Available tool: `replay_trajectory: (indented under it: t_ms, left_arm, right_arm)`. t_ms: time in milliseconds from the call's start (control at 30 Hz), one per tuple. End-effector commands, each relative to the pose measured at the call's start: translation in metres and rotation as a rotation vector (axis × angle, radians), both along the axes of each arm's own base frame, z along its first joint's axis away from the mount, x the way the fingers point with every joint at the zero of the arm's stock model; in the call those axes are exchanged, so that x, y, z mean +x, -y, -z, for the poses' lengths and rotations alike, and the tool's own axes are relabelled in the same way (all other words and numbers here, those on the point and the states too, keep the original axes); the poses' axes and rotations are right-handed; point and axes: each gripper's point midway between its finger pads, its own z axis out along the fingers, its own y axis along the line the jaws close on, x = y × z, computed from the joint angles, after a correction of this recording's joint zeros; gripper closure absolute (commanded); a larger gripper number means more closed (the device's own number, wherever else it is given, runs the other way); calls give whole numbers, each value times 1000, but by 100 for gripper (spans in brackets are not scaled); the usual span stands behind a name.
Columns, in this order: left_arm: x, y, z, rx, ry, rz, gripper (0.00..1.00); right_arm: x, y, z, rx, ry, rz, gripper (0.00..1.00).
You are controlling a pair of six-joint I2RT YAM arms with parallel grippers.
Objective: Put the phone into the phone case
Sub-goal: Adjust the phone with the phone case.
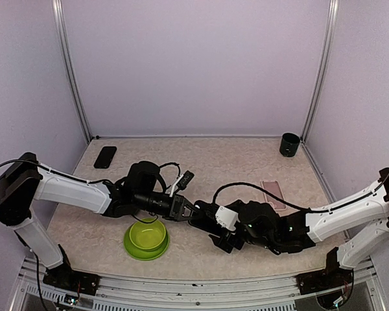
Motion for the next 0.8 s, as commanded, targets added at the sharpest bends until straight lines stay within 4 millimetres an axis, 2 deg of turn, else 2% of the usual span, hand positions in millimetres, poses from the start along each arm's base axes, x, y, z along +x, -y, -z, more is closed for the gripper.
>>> replay_trajectory:
  t_ms: [0,200,400,467,633,767]
  left_arm:
    - [2,9,-43,-112,89,28,100]
    - [0,10,-40,-112,83,33,100]
    - [1,10,-37,-108,73,25,100]
    - [2,10,-35,-102,64,20,100]
    - [4,12,-30,-90,43,14,100]
    - [4,12,-29,-88,39,13,100]
  right_arm:
    - [3,-3,-4,9,4,0,2]
    - [0,-8,-3,3,7,-39,10]
    - [-4,-9,-10,14,18,-73,28]
    - [-7,-10,-10,12,19,-90,28]
    - [-7,-10,-4,-16,22,-98,17]
    - [-7,-12,-3,-25,31,-97,14]
